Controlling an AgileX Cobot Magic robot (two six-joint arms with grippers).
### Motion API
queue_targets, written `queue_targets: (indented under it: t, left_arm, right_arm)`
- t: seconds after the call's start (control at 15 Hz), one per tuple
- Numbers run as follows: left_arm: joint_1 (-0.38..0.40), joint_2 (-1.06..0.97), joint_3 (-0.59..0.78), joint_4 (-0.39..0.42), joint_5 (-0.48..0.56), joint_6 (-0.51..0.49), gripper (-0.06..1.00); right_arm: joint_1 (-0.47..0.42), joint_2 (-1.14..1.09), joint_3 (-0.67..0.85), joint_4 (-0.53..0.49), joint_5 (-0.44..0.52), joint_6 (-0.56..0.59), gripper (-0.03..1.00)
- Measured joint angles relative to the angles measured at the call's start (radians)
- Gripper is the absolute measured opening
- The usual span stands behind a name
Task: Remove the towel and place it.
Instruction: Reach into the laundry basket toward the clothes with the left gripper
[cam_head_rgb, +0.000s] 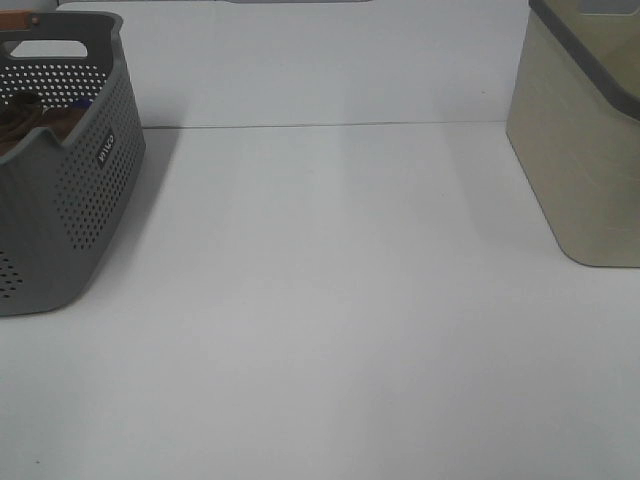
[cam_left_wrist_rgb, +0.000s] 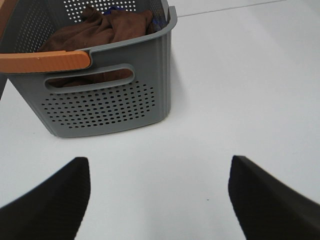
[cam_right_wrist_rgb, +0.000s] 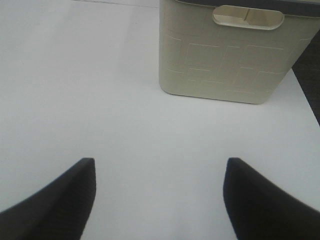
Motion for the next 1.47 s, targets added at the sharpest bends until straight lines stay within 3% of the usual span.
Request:
queue_targets:
  t: [1.47]
  left_arm:
    - [0.0, 0.0, 0.0, 0.0, 0.0, 0.0, 0.73]
  right_arm:
    - [0.0, 0.0, 0.0, 0.0, 0.0, 0.0, 0.69]
